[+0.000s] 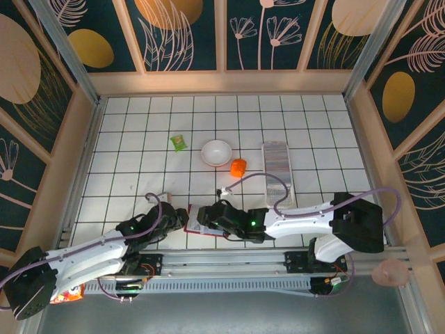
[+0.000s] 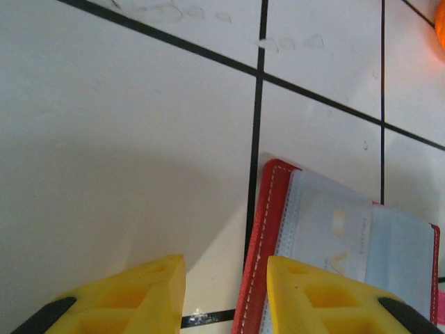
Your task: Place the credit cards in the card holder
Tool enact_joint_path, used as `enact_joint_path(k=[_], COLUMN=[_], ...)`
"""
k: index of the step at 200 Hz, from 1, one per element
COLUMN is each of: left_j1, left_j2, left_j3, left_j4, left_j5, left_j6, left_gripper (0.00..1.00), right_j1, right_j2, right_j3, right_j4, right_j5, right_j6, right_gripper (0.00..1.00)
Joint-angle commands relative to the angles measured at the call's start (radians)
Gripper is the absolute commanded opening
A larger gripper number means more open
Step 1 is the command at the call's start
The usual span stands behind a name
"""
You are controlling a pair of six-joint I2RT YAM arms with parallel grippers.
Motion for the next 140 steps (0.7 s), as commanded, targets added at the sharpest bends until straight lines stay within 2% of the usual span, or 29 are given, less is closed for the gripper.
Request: enact_joint_path(k=[1, 89, 140], left_j1=[0.0, 0.0, 0.0], left_j2=[0.023, 0.054, 0.097], left_j3=[0.005, -0.035, -0.043], left_j4=[0.056, 0.122, 0.191], left_j5=[0.071, 0.131, 0.196], left_j6=[0.033, 0.033, 0.047], left_gripper=[0.36, 0.34, 0.28], right_j1=[0.015, 0.015, 0.003], right_j2=[-0.026, 0.062, 0.082], right_j3=[-0.063, -0.029, -0.014], right_j4=[-0.122, -0.115, -0.099], right_j5=[0.045, 0.005, -0.004], right_j6=[0.102, 0.093, 0.079], right_gripper=[0.47, 0.48, 0.49])
